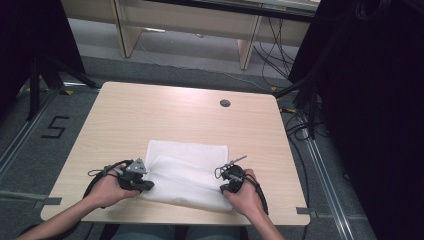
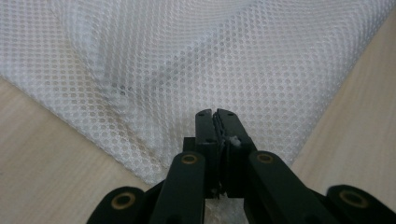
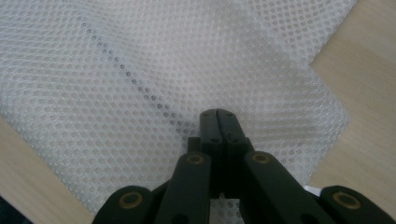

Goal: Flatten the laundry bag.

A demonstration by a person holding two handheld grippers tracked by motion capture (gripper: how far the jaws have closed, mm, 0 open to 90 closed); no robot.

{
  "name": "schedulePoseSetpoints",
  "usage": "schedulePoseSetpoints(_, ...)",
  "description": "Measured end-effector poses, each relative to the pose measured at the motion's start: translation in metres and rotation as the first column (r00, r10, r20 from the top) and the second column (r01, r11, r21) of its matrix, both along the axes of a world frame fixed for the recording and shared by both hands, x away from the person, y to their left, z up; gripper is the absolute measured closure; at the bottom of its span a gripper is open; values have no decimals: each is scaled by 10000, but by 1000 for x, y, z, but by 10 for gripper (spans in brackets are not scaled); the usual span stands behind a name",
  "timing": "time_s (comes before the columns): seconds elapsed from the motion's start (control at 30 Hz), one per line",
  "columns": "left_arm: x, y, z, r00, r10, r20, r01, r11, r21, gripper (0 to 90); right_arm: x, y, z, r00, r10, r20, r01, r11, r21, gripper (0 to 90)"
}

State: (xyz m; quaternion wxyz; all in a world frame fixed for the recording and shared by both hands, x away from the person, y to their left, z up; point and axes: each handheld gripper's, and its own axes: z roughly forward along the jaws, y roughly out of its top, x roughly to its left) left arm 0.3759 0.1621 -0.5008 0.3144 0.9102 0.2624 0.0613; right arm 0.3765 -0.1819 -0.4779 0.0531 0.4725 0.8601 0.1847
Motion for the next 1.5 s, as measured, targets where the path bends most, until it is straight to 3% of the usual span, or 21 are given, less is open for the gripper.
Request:
schedulePoseSetpoints(0.17, 8, -4, -2, 9986, 530, -62, -532, 9975, -468, 870, 14, 2, 0, 9999, -97, 103, 98, 9999, -113, 900)
schedulePoseSetpoints(0.23, 12, -4, -2, 9980, 631, -12, -631, 9970, -442, 870, 21, 1, 0, 9998, -119, 177, 121, 9998, -127, 900)
schedulePoseSetpoints(0.27, 16, -2, 0, 9995, 297, 51, -297, 9996, -31, 870, 24, 2, 0, 9997, -193, 139, 194, 9997, -128, 900)
schedulePoseSetpoints(0.3, 16, -2, 0, 9995, 297, 51, -297, 9996, -31, 870, 24, 2, 0, 9997, -193, 139, 194, 9997, -128, 900)
schedulePoseSetpoints(0.33, 16, -5, -2, 9972, 749, 30, -747, 9959, -508, 870, 27, 2, 0, 9997, -152, 200, 154, 9998, -120, 900)
schedulePoseSetpoints(0.43, 24, -3, -1, 9978, 656, 51, -654, 9975, -272, 870, 38, 3, 0, 9991, -320, 278, 323, 9994, -124, 900)
schedulePoseSetpoints(0.63, 39, -6, -4, 9926, 1215, 9, -1212, 9907, -624, 870, 54, 6, 0, 9975, -637, 309, 644, 9977, -227, 900)
schedulePoseSetpoints(0.7, 42, -5, -2, 9949, 1008, 40, -1006, 9940, -420, 870, 61, 6, 0, 9971, -630, 424, 642, 9976, -258, 900)
schedulePoseSetpoints(0.87, 53, -7, -4, 9906, 1370, 39, -1365, 9886, -629, 868, 72, 7, 0, 9950, -921, 382, 931, 9953, -262, 900)
schedulePoseSetpoints(0.93, 57, -6, -3, 9904, 1380, 114, -1372, 9890, -555, 867, 77, 6, -3, 9950, -660, 755, 687, 9971, -336, 900)
schedulePoseSetpoints(1.0, 57, -7, -4, 9886, 1501, 103, -1489, 9861, -743, 866, 78, 6, -3, 9950, -635, 776, 664, 9972, -357, 900)
schedulePoseSetpoints(1.03, 57, -7, -4, 9881, 1535, 81, -1525, 9855, -749, 863, 78, 8, 0, 9955, -776, 541, 800, 9958, -455, 900)
schedulePoseSetpoints(1.1, 57, -6, -4, 9882, 1525, 115, -1511, 9853, -795, 828, 79, 11, 3, 9965, -738, 381, 758, 9956, -547, 852)
schedulePoseSetpoints(1.17, 56, -6, -1, 9870, 1592, 238, -1561, 9824, -1022, 781, 85, 13, 13, 9965, -387, 746, 400, 9991, -162, 784)
schedulePoseSetpoints(1.23, 53, -8, 9, 9812, 1853, 537, -1748, 9717, -1586, 776, 92, 19, 21, 9935, -349, 1085, 344, 9994, 63, 720)
schedulePoseSetpoints(1.27, 50, -10, 12, 9826, 1744, 644, -1613, 9719, -1715, 775, 97, 22, 22, 9910, -150, 1330, 148, 9999, 25, 699)
schedulePoseSetpoints(1.33, 47, -13, 14, 9831, 1692, 704, -1544, 9715, -1797, 775, 101, 26, 23, 9926, -204, 1194, 196, 9998, 77, 671)
schedulePoseSetpoints(1.4, 37, -23, 16, 9906, 1129, 771, -985, 9804, -1705, 772, 115, 34, 17, 9903, 499, 1296, -518, 9986, 114, 572)
schedulePoseSetpoints(1.43, 37, -23, 16, 9906, 1129, 771, -985, 9804, -1705, 772, 119, 38, 15, 9888, 613, 1364, -625, 9980, 47, 548)
schedulePoseSetpoints(1.47, 31, -33, 13, 9954, 614, 736, -501, 9879, -1467, 771, 121, 42, 13, 9902, 646, 1239, -648, 9979, -30, 528)
schedulePoseSetpoints(1.5, 30, -35, 12, 9962, 532, 691, -430, 9889, -1421, 771, 126, 45, 10, 9837, 974, 1511, -964, 9952, -137, 512)
